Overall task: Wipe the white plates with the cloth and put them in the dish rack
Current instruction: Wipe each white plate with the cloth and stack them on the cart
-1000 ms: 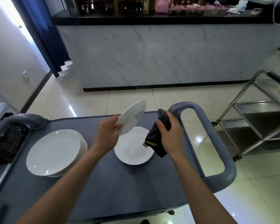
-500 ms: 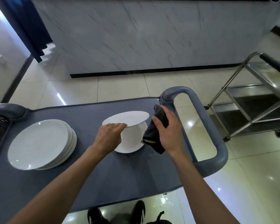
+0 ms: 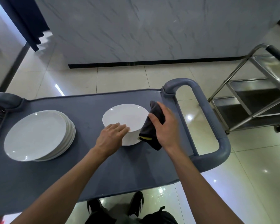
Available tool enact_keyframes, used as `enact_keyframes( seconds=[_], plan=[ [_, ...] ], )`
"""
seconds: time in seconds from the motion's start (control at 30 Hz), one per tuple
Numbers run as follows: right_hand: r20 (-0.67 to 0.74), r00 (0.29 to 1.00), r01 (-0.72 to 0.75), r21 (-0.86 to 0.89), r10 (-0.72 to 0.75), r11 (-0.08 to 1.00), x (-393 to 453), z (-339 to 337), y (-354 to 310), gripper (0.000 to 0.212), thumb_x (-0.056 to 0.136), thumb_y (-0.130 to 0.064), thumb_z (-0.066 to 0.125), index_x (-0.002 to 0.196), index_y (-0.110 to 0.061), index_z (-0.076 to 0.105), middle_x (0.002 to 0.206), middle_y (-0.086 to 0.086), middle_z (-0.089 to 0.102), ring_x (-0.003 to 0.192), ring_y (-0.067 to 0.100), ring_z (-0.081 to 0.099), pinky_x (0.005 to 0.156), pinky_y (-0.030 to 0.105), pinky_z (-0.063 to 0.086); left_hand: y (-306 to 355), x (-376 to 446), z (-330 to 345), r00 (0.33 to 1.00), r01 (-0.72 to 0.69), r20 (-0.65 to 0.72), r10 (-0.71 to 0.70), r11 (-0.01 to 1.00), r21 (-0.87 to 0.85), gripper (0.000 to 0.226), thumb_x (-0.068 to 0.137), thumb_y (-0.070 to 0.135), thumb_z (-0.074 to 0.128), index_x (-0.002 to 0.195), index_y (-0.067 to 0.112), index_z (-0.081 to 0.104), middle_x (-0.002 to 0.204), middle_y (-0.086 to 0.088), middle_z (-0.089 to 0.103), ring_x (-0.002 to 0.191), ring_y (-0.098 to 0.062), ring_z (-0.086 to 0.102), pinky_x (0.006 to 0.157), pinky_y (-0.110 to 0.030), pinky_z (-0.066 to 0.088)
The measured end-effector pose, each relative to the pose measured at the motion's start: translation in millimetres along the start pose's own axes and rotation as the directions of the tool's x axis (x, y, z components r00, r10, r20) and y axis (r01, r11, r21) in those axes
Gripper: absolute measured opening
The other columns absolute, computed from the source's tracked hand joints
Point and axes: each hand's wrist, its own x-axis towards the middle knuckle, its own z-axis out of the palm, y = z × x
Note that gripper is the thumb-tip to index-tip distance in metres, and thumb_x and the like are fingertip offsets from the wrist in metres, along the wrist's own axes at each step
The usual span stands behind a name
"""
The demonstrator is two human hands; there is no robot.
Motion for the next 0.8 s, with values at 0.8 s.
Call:
enact_keyframes(
  seconds=[0.8],
  plan=[
    [0.099,0.993,-0.052,-0.092,0.061,0.994,-18.7,21.1,22.4,0.048,0.096,-0.035,0.066,0.141,-0.028,0.053,0.136,-0.013,0.055,0.120,-0.001,0.049,0.102,0.015,0.038,-5.6,-32.3,36.6,0.994,-0.009,0.112,0.010,1.000,-0.013,0.036,0.080,0.008,0.081,0.114,0.015,0.072,0.122,-0.010,0.069,0.113,-0.039,0.064,0.087,-0.049,0.054]
  ],
)
